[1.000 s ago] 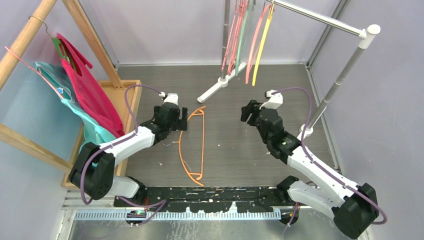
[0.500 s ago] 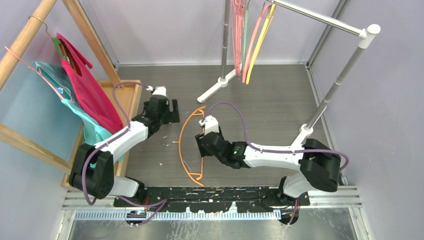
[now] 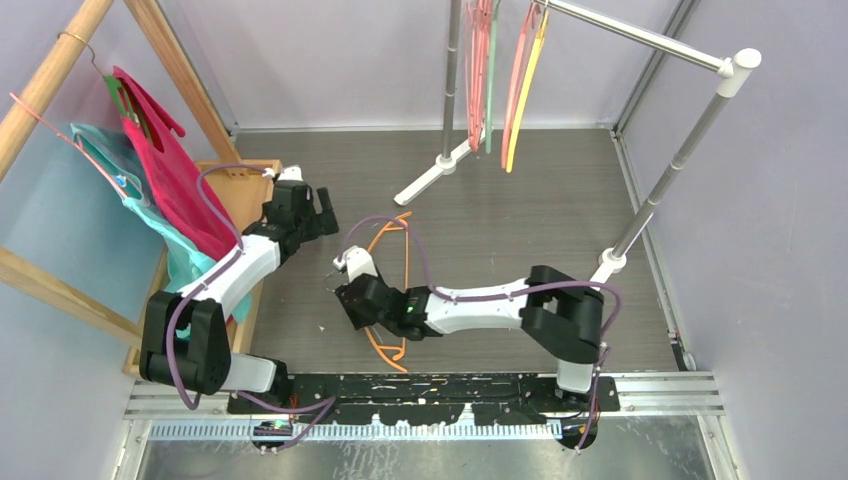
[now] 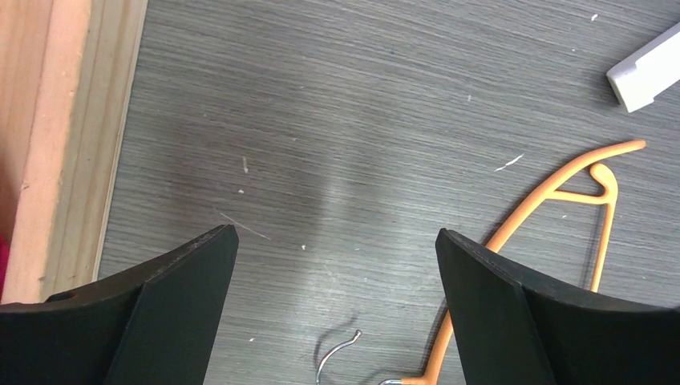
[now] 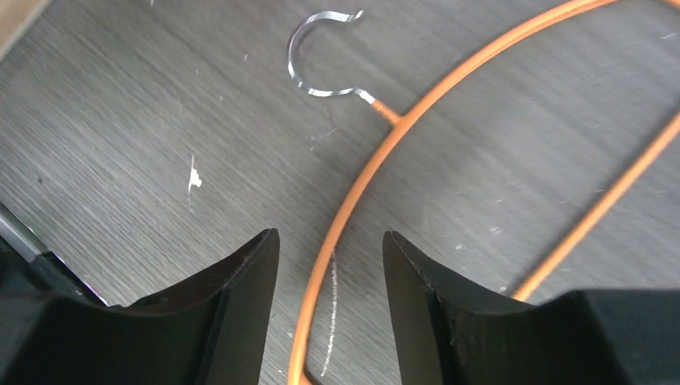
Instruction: Organize the hangers
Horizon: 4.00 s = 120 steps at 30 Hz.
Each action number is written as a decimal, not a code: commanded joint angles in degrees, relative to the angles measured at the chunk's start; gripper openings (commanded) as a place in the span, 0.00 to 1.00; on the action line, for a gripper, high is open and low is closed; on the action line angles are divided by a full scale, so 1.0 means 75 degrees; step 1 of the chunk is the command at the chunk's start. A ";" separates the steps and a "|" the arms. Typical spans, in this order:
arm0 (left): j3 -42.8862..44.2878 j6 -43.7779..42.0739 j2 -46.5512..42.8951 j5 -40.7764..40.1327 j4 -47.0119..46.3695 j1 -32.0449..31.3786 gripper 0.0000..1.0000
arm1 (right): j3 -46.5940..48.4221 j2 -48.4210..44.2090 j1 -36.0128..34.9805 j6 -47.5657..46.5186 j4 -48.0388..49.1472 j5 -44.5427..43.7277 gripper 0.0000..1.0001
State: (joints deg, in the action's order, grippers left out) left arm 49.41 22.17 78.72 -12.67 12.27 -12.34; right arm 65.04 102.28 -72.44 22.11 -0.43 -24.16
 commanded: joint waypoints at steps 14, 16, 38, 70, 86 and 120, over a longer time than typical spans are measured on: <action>0.0102 0.0201 -0.0327 0.0379 -0.0170 0.0344 0.98 | 0.1005 0.1360 -0.0200 0.0370 -0.0793 0.0317 0.42; 0.0088 0.0202 -0.0316 0.0368 -0.0163 0.0359 0.98 | 0.1078 0.1482 -0.0207 0.0411 -0.0959 0.0215 0.42; -0.0197 0.0404 -0.1189 0.0773 -0.0152 0.0368 0.98 | -0.1497 -0.0659 0.1313 0.0949 0.0318 0.0063 0.01; -0.1403 0.3556 0.0486 0.4725 -0.4394 0.0371 0.98 | -0.3176 -0.3147 0.2693 0.1310 0.2041 0.3137 0.01; -0.1123 0.4300 0.1742 0.5130 -0.5715 -0.0314 0.98 | -0.2783 -0.2912 0.2419 0.1226 0.2214 0.3842 0.01; 0.0533 0.2978 0.1181 0.3977 -0.1962 -0.0965 0.19 | -0.1829 -0.3069 0.0847 -0.0701 -0.0187 0.0703 0.60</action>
State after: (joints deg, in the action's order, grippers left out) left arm 48.95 47.66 91.81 19.73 -8.56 -19.40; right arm 48.40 77.38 -63.86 20.32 -0.16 -11.49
